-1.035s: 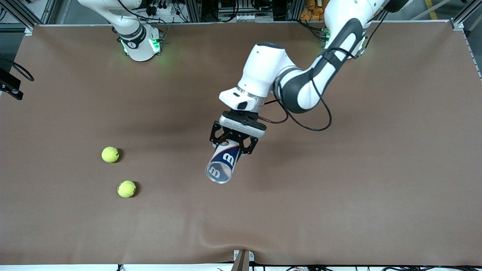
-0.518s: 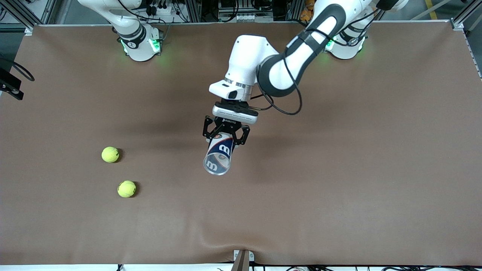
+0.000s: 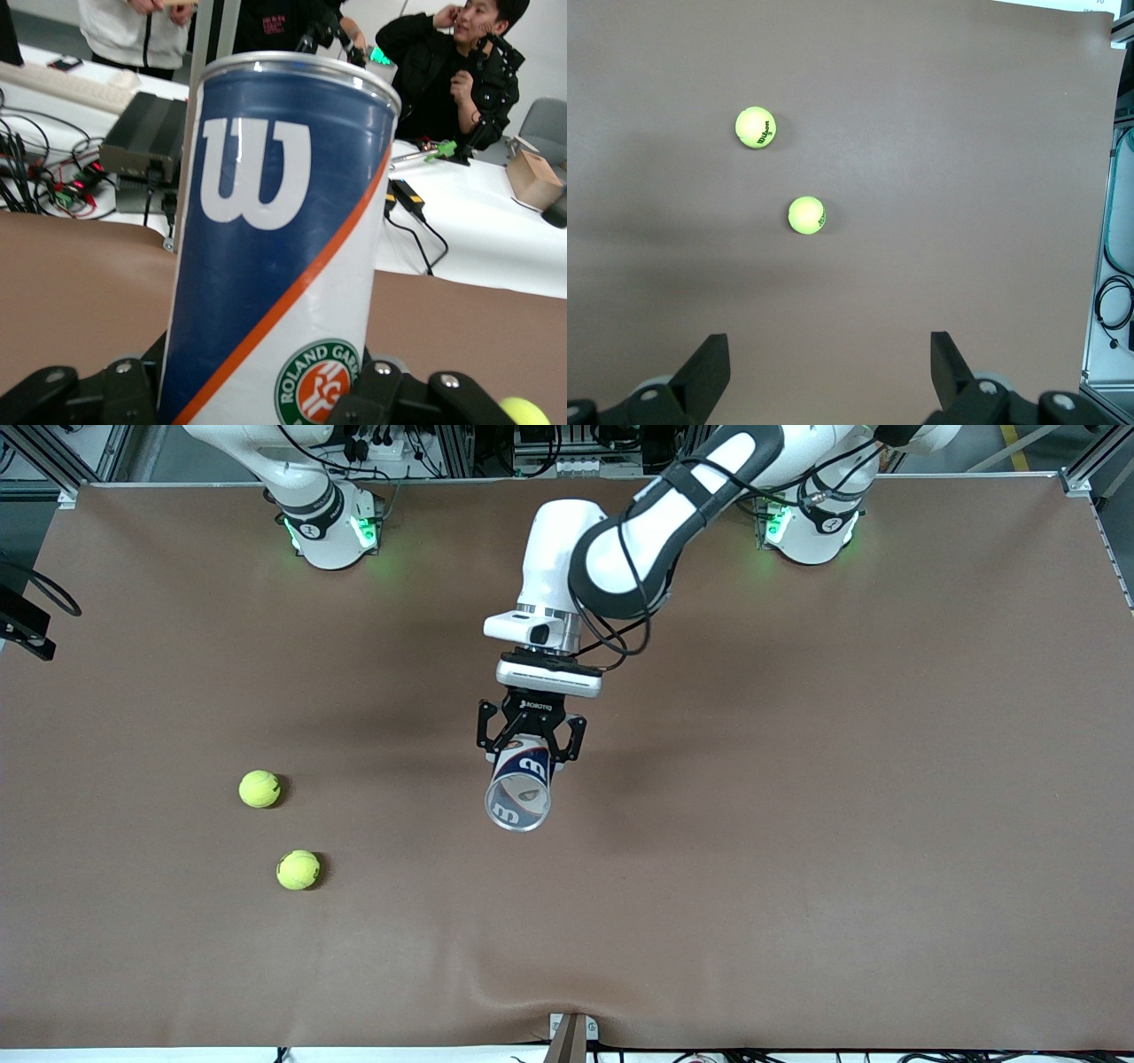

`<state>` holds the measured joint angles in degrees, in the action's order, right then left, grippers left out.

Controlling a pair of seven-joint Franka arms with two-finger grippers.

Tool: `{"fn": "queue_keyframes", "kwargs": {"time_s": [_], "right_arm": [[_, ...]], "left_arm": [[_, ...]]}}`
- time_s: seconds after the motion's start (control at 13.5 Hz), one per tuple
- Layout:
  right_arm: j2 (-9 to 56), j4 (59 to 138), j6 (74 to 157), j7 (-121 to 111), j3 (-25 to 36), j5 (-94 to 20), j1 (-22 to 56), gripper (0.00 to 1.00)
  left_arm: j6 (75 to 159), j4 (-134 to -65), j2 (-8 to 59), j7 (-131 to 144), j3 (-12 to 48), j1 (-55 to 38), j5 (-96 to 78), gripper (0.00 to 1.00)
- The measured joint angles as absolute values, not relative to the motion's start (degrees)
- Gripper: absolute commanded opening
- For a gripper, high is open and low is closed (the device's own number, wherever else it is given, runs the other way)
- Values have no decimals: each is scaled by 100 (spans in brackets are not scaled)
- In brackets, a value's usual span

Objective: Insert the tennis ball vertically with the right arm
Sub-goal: 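Move the upright can toward the table middle with the left gripper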

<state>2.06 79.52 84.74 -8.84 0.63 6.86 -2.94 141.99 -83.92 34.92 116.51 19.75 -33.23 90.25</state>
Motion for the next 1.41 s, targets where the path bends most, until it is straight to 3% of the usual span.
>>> {"fn": "queue_keyframes", "kwargs": {"time_s": [0.96,1.18,1.41], "right_arm": [[206,7805,8489,-902,-6,684,72,100],[206,7783,8487,-902,-5,684,109,100],[206,7783,8486,-902,-5,684,126,100]], "left_arm": [[12548,-8437,4390,12948,1927,-3859,10961,72],[12265,-8449,4569,13174,1914,-3961,11345,78],[12057,-8456,4731,13284,1903,-3998,11643,78]]}}
